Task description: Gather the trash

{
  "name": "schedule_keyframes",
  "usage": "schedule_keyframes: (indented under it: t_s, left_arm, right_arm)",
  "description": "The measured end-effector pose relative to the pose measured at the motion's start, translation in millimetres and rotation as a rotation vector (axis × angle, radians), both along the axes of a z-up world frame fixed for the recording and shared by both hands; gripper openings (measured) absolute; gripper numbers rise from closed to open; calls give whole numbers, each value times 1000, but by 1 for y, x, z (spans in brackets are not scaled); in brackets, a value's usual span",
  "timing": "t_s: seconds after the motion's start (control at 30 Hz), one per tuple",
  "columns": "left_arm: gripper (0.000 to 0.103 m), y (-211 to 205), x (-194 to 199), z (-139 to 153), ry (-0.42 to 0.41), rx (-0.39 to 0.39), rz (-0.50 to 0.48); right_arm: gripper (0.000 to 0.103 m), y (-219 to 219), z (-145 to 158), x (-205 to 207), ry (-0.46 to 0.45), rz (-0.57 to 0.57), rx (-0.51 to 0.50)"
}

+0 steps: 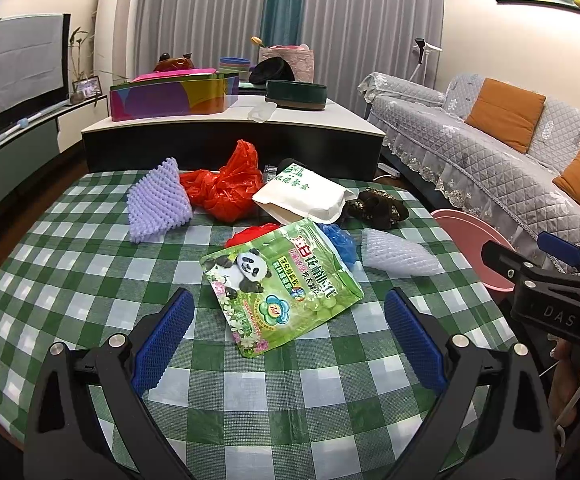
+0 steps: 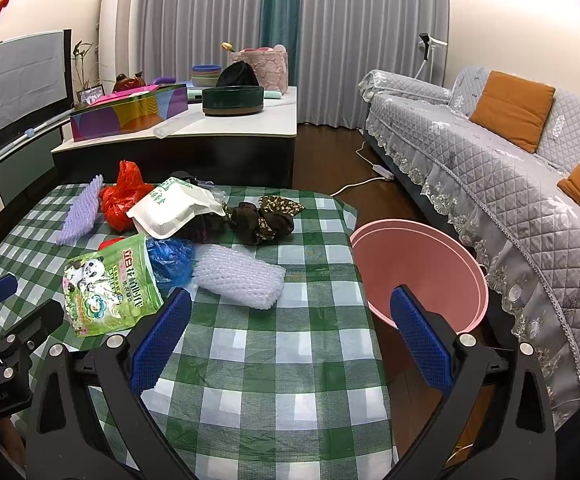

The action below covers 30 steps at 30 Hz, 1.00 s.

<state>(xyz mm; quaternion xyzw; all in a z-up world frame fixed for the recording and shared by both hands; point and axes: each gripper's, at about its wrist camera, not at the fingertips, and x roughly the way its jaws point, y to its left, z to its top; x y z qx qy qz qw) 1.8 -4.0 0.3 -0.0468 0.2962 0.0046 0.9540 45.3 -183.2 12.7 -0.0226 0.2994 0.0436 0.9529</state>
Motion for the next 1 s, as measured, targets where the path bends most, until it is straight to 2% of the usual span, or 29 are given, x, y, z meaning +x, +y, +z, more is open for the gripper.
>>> schedule_keyframes:
  t_s: [0.3, 0.37, 0.53, 0.83, 1.0]
  left_arm:
    - [93, 0, 1, 0, 1, -1, -3]
    - [93, -1, 1, 0, 2, -3, -5]
    - [91, 1, 1, 1, 3, -7, -7]
    - [75, 16, 16, -8, 41, -15, 54]
    - [67, 28, 30, -18, 75, -28, 93]
  right_arm:
    - [96, -2, 5, -2, -30, -6, -16]
    - [93, -2, 7, -3, -33, 3, -16]
    - [78, 0, 2, 2, -13, 25, -10]
    - [64, 3, -15, 35, 70, 66, 86]
    - [61, 10, -33, 62, 119, 77, 121]
